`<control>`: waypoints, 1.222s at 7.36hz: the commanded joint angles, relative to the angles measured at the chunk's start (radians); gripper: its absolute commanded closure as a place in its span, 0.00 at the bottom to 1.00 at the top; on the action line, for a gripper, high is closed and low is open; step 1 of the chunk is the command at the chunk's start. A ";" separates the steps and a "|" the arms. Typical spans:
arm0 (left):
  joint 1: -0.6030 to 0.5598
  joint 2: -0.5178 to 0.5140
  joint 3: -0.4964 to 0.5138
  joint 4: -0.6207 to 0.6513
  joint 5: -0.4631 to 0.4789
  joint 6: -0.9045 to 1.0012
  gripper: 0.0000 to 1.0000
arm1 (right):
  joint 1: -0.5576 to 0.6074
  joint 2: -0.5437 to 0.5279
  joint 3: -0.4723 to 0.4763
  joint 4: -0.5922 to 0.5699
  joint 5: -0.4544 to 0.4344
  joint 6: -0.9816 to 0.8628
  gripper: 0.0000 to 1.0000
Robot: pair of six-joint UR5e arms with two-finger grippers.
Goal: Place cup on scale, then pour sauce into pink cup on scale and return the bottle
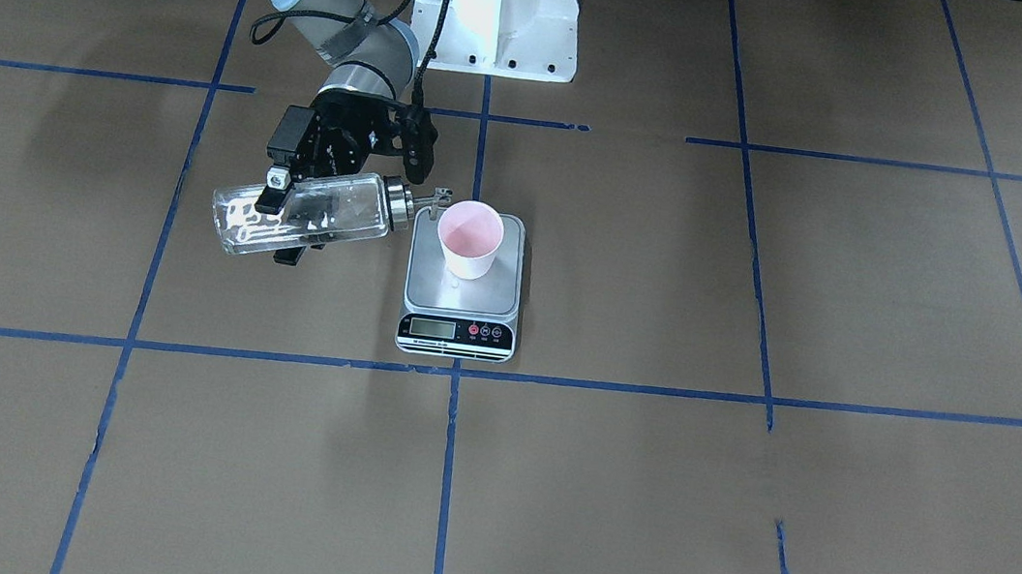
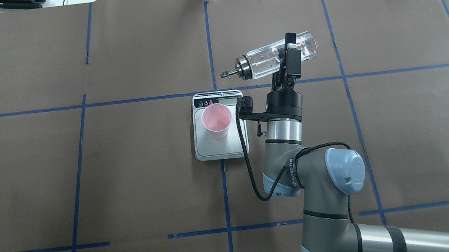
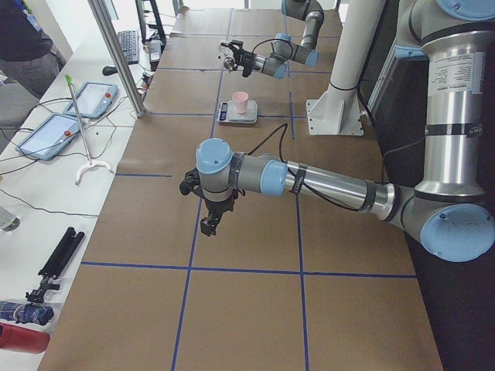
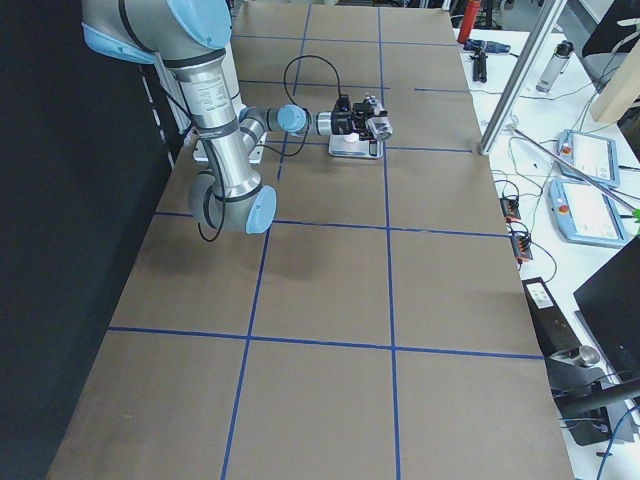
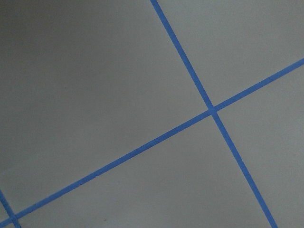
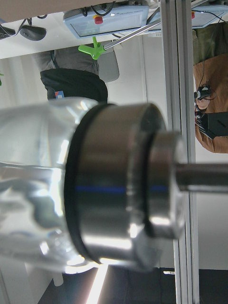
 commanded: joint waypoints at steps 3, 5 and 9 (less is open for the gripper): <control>-0.004 0.000 0.002 0.002 -0.002 -0.001 0.00 | 0.000 -0.009 0.001 -0.001 0.000 -0.003 1.00; -0.005 0.003 0.002 0.002 0.000 -0.001 0.00 | -0.017 -0.015 0.001 -0.002 0.078 -0.005 1.00; -0.007 0.003 0.009 0.002 0.000 -0.001 0.00 | -0.065 -0.018 0.004 -0.001 0.103 -0.005 1.00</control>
